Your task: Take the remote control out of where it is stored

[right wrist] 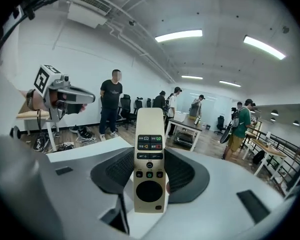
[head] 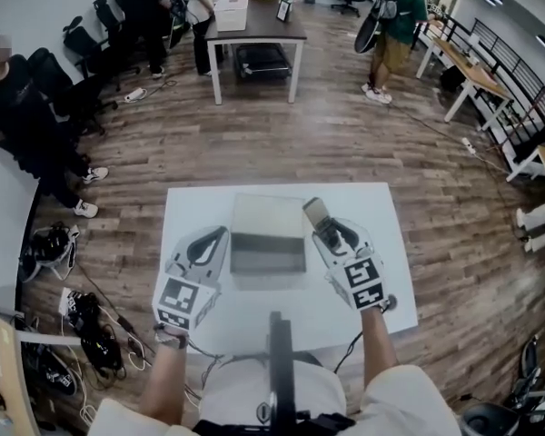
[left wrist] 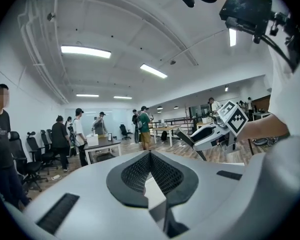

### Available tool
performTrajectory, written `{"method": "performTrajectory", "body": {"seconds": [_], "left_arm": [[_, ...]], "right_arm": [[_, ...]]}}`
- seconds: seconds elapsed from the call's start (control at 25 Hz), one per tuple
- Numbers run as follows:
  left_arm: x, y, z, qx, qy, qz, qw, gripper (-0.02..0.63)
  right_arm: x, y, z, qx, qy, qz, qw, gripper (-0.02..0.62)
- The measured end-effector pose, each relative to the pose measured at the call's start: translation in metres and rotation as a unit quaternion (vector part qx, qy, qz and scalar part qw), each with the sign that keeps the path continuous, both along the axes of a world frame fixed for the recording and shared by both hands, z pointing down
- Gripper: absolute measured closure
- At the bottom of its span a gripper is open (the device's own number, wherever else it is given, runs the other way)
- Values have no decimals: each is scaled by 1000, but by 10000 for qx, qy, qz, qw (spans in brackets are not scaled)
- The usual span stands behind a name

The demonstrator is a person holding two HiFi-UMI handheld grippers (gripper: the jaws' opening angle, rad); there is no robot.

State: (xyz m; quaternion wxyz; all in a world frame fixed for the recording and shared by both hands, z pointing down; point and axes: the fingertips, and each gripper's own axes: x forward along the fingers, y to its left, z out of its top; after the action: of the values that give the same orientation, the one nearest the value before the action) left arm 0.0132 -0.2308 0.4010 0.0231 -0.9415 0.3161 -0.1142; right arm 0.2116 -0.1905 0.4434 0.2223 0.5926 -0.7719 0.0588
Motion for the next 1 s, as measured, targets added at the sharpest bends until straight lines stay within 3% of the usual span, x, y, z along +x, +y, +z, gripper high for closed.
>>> {"method": "performTrajectory", "body": {"seconds": [0.2, 0.4, 0.48, 0.6, 1.0], "left_arm": [[4, 4, -30, 130, 1, 29, 9999, 607], [11, 15, -52, 298, -34, 100, 9995, 607], [18, 17, -63, 496, 150, 153, 9985, 607], [25, 20, -72, 682, 324, 215, 9969, 607], [28, 29, -88, 835, 370, 145, 9957, 607]], "right_arm": [[4, 20, -46, 433, -275, 73, 9987, 411], [1, 41, -83, 577, -259, 71, 9980, 411], [3, 47, -95, 680, -283, 95, 9972, 411], [9, 54, -101, 893, -477, 80, 9948, 411], [20, 82, -129, 1326, -703, 131, 9886, 411]]}}
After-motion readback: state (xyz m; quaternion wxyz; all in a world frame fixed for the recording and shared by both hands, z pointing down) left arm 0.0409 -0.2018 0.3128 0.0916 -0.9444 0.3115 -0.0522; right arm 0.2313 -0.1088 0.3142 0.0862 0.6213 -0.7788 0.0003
